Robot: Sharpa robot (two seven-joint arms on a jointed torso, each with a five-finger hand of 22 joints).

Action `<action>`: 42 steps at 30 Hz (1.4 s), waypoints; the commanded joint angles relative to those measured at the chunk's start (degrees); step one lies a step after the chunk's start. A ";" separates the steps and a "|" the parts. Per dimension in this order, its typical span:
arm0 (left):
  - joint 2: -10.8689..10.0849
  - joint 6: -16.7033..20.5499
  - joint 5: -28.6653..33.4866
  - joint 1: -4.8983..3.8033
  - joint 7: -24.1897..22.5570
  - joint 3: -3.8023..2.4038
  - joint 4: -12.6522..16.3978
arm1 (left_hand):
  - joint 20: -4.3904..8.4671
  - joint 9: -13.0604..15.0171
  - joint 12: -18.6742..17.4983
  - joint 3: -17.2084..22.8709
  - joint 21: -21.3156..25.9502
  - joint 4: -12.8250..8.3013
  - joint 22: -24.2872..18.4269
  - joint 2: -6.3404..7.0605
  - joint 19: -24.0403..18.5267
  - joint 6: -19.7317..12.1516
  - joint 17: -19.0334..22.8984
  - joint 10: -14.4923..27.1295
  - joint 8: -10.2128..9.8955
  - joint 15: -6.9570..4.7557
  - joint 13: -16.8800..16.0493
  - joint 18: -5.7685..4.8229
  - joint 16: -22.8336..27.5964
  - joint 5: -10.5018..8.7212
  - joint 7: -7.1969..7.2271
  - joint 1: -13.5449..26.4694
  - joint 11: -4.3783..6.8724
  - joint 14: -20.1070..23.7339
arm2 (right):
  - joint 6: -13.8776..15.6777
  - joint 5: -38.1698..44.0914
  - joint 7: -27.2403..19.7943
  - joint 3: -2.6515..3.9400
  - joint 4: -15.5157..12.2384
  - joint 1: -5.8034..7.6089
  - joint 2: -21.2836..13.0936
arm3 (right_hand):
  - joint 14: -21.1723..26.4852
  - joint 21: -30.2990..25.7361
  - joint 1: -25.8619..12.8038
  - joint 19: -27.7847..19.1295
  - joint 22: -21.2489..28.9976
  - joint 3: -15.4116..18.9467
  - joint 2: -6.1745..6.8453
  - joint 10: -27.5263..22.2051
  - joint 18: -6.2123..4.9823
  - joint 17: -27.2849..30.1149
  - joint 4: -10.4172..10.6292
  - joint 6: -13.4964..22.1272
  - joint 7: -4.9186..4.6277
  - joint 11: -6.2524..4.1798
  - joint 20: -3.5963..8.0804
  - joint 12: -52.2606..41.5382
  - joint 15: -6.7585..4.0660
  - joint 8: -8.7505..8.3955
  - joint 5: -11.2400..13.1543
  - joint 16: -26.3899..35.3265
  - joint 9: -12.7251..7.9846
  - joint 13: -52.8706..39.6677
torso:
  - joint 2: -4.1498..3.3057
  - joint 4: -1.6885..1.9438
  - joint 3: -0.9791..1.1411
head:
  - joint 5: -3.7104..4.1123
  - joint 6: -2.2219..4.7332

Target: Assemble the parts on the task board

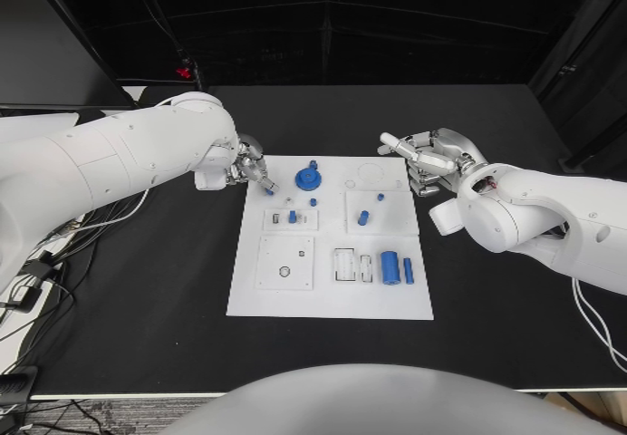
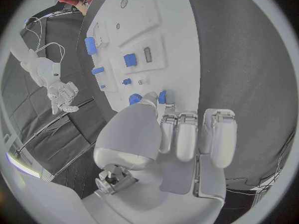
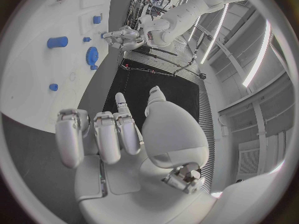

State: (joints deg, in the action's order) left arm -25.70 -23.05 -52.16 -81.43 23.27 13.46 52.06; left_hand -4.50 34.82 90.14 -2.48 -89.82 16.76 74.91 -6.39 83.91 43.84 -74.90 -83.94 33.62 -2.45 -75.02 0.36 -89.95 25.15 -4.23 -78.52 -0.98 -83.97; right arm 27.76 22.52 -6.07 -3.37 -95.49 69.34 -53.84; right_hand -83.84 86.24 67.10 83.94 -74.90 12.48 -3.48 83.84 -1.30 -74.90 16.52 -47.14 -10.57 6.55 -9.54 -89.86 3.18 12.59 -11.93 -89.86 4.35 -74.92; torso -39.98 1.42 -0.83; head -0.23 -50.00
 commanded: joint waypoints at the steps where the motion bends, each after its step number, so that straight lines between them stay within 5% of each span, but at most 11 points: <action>1: -0.11 0.46 -0.26 -0.08 -0.84 -0.02 0.08 | 0.35 -0.09 -0.14 0.87 -0.18 -0.02 15.09 -6.72 6.09 0.59 -15.10 -6.06 -0.27 -0.27 -14.98 -0.36 -0.05 0.20 -0.08 -7.34 0.25 -6.03 | -0.05 0.07 -0.11 0.03 0.01 0.08 0.02 | -6.16 -0.36 0.19 2.56 -13.32 0.35 -0.52 6.16 -0.05 -15.10 0.08 0.46 0.10 -0.19 0.18 -0.14 -0.10 0.24 -0.34 -0.14 -0.07 -15.08 | -0.02 0.02 0.00 | 0.08 0.00; 25: -2.43 5.66 -0.25 -0.10 -4.70 -0.02 1.94 | 0.14 0.02 -0.14 10.59 -0.18 0.04 15.09 -2.83 6.09 1.88 -15.10 -6.06 -0.82 -0.10 -14.98 -0.36 -0.05 -0.08 -0.26 -5.17 0.04 -6.03 | -0.05 0.08 0.07 0.03 0.21 0.08 -0.10 | -6.16 -0.53 0.20 2.40 -13.24 0.40 -0.54 6.16 -0.11 -15.10 0.09 0.46 0.11 -0.19 0.18 -0.14 -0.10 0.31 -0.34 -0.14 -0.07 -15.08 | -0.03 0.07 0.02 | 0.12 0.00; 42: -12.17 9.22 4.30 -1.15 -5.19 -0.02 14.42 | 0.17 0.30 -0.14 11.25 -0.18 0.12 15.09 -1.21 6.09 2.21 -15.10 -6.06 -0.57 -0.13 -14.98 -0.36 -0.05 -0.21 -0.24 -3.62 0.05 -6.03 | 0.07 0.08 0.09 0.02 0.25 0.08 -0.47 | -6.16 -0.59 0.21 2.35 -13.22 0.43 -0.56 6.16 -0.12 -15.10 0.10 0.44 0.12 -0.19 0.19 -0.14 -0.09 0.35 -0.34 -0.14 -0.07 -15.08 | 0.01 0.05 -0.01 | -0.01 0.00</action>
State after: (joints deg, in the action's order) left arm -37.48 -14.86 -49.78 -82.44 18.44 13.46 65.55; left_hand -4.50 35.02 90.26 8.40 -89.82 16.77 74.91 -5.50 83.91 45.37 -74.90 -83.82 32.74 -2.28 -75.10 0.36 -89.95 24.80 -4.74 -79.94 -1.10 -84.09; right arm 27.77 22.53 -5.71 -3.38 -95.22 69.34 -54.32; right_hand -83.84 86.03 67.10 83.94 -74.93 12.63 -3.48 83.84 -1.30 -74.91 16.67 -47.13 -10.57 6.55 -9.53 -89.86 3.18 12.59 -11.93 -89.86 4.35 -74.92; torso -39.99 1.51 -0.81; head -0.13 -50.00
